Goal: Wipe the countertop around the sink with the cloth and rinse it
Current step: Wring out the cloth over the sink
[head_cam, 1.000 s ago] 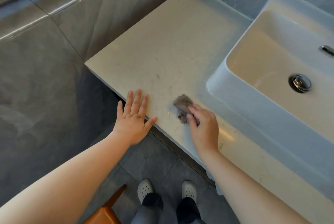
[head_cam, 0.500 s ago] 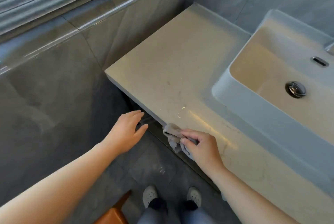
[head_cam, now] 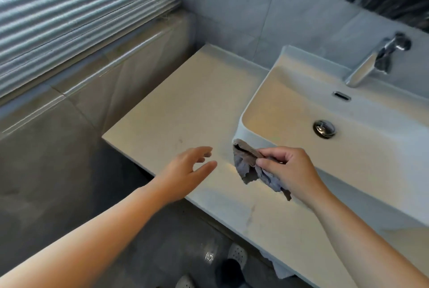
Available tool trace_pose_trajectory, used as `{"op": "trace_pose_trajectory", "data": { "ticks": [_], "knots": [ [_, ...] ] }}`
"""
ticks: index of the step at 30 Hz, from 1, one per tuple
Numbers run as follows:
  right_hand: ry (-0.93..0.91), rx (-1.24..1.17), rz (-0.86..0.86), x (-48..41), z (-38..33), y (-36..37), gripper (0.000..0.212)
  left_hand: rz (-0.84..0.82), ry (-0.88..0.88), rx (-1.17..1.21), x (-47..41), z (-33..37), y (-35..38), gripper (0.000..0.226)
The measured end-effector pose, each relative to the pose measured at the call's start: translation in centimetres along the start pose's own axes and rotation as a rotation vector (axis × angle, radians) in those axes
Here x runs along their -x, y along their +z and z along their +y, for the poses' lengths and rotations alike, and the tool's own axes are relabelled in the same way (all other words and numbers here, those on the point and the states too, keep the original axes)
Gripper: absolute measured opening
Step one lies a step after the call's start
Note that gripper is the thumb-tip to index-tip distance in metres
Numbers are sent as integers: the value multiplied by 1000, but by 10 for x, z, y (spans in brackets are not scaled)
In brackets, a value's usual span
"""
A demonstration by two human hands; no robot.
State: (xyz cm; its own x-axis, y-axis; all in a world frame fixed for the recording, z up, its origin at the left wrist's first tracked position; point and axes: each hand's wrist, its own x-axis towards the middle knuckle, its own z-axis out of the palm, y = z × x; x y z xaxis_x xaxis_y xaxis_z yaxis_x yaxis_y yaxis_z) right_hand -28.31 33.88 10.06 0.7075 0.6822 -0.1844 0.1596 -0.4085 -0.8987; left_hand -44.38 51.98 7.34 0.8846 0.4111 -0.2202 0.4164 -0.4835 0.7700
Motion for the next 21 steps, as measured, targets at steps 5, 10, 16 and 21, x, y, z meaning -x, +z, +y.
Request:
{"op": "trace_pose_trajectory", "data": {
  "ticks": [5, 10, 16, 21],
  "knots": [
    [1, -31, 7, -15, -10, -59, 24, -3, 39, 155, -52, 75, 16, 58],
    [5, -59, -8, -34, -7, -110, 22, -17, 25, 316, -101, 130, 35, 46],
    [41, -160, -91, -56, 10, -148, 21, -47, -134, 530, -138, 164, 57, 23],
    [51, -97, -41, -68, 45, -162, 49, -46, -240, 711, -162, 182, 67, 22]
  ]
}}
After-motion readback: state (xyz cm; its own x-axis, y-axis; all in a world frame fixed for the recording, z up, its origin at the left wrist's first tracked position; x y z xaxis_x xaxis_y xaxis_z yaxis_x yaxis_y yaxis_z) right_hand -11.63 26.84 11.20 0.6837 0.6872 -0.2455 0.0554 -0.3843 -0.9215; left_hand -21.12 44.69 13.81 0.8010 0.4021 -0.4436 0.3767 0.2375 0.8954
